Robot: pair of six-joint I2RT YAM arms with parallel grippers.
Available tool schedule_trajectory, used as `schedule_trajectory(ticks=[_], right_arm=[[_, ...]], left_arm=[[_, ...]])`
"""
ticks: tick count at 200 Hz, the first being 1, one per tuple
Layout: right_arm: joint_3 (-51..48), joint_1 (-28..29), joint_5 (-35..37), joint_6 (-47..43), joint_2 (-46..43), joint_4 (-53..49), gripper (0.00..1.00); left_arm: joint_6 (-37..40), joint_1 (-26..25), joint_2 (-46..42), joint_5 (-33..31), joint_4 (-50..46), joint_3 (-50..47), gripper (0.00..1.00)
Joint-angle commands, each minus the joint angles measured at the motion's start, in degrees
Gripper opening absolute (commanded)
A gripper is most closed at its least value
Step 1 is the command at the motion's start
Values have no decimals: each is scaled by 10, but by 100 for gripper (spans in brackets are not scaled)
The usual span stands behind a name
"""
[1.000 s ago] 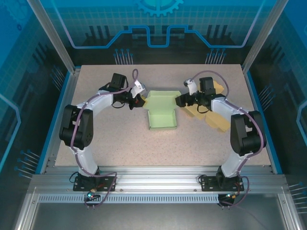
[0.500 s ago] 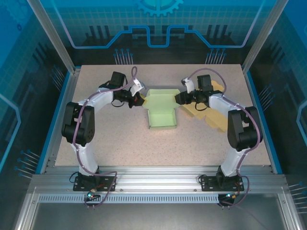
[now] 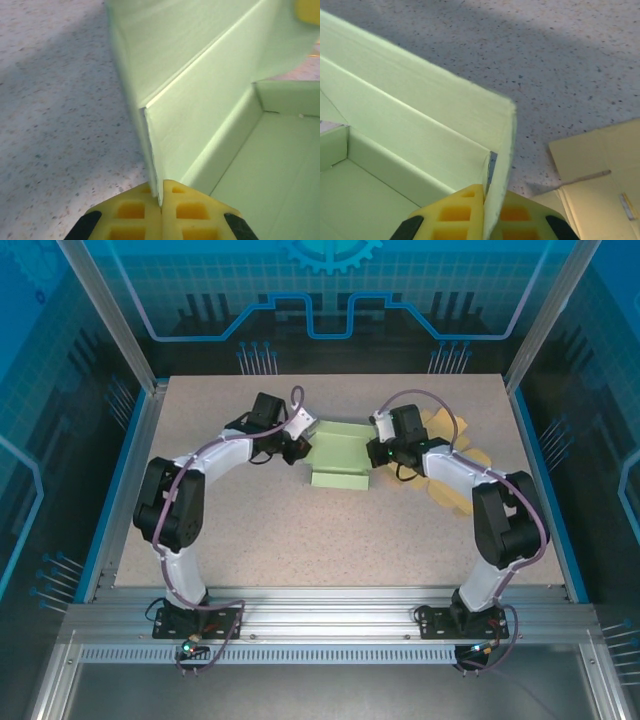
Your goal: Fold the paper box
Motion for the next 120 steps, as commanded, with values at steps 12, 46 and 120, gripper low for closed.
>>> schedule_trajectory(ticks=[12, 46, 120], right_arm=[[0, 65, 67, 20, -36, 60, 1], [-6, 98, 127, 45, -40, 107, 0], [17, 128, 176, 148, 21, 216, 0]], left_arm=[[-124, -58, -28, -119, 36, 14, 0], [-235, -82, -38, -166, 53, 28, 0], [-349, -124, -55, -242, 174, -32, 0]])
